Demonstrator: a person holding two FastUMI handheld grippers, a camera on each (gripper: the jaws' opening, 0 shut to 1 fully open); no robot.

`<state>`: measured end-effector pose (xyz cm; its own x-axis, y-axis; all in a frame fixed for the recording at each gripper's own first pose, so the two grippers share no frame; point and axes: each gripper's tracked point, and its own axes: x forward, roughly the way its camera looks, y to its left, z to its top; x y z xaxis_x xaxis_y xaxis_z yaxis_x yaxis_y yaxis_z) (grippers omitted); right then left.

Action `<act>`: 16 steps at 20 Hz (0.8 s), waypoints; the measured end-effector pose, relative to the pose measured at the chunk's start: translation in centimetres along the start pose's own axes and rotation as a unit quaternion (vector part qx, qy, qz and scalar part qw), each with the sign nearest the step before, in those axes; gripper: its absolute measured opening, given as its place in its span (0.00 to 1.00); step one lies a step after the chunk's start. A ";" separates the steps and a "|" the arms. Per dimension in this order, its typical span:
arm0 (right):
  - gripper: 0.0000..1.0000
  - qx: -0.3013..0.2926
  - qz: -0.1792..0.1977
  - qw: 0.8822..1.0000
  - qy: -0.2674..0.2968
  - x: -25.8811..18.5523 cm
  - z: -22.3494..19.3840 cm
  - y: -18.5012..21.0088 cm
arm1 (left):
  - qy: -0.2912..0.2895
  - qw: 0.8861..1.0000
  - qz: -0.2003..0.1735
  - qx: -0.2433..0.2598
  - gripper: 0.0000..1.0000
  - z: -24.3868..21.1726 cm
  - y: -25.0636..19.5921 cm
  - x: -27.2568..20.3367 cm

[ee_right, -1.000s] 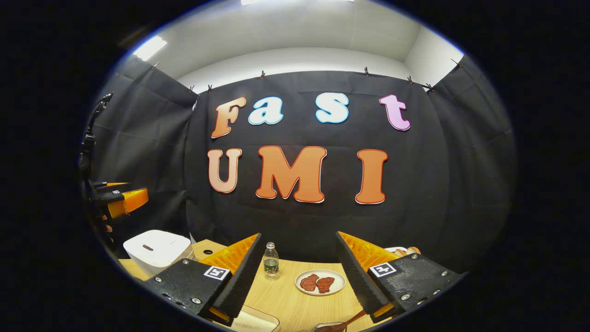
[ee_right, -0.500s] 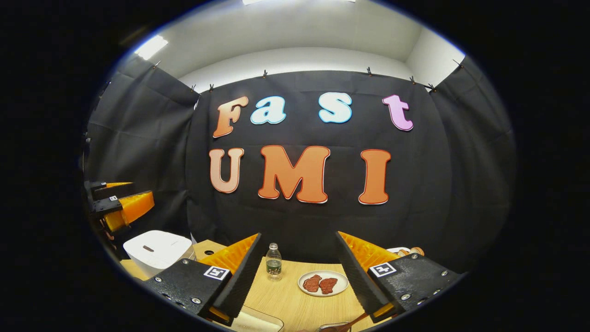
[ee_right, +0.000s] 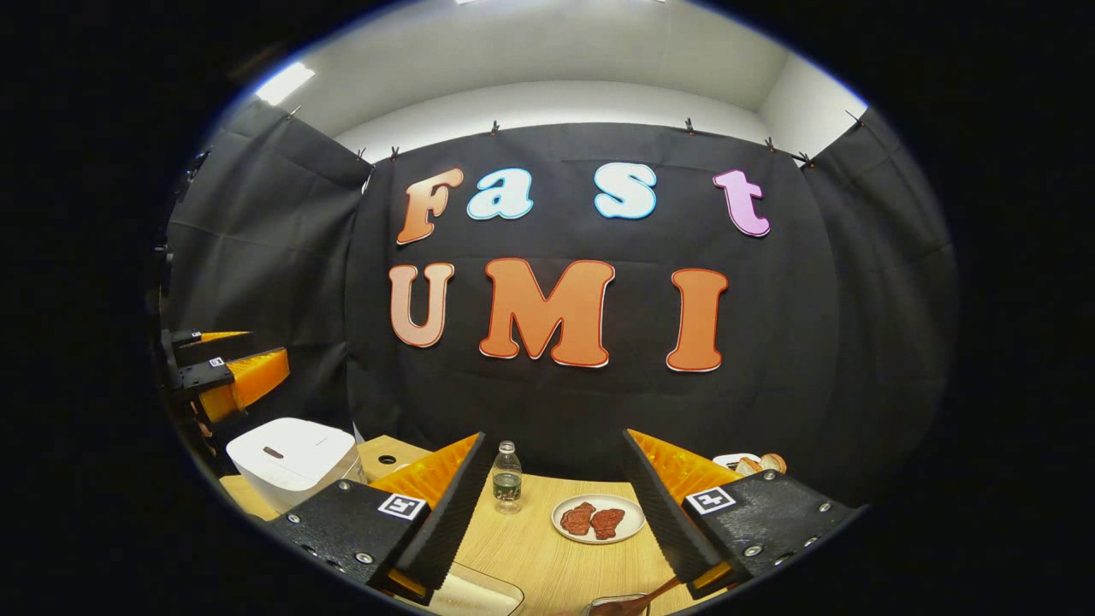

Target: Close the left gripper, press the button to open the rice cooker; take a wooden spoon from the chopstick holder with the right hand, scoop a spoonful of rice and pour it into the rice cooker, then put the wooden spoon back into the chopstick holder.

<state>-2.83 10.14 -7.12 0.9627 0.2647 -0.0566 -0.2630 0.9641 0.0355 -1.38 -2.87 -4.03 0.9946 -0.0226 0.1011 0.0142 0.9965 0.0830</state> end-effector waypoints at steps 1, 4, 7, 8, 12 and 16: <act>0.94 0.003 0.000 1.000 0.000 0.0 0.1 0.0 | 0.001 1.000 -0.002 -0.001 0.95 -0.1 0.0 0.1; 0.95 0.005 0.002 1.000 -0.001 0.3 0.3 0.2 | 0.009 1.000 -0.010 -0.003 0.95 -0.5 -0.2 0.2; 0.94 -0.002 0.005 1.000 -0.002 0.4 0.5 0.5 | 0.016 1.000 -0.006 -0.010 0.95 -0.5 0.0 0.1; 0.95 -0.001 0.008 1.000 -0.002 0.4 0.4 0.7 | 0.019 1.000 -0.005 -0.013 0.95 -0.7 -0.1 -0.2; 0.95 -0.001 0.012 1.000 0.003 0.3 0.3 0.8 | 0.037 0.999 -0.005 -0.016 0.95 -1.4 -0.5 -0.5; 0.94 0.004 0.013 1.000 0.007 0.3 0.4 1.0 | 0.039 0.999 -0.008 -0.011 0.95 -1.3 -0.4 -0.4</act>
<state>-2.77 11.16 -6.69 0.9543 0.2904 -0.0701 -0.2877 0.9566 0.0457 -1.70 -3.16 -5.37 0.9992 -0.0330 0.0229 0.0315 0.9975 0.0625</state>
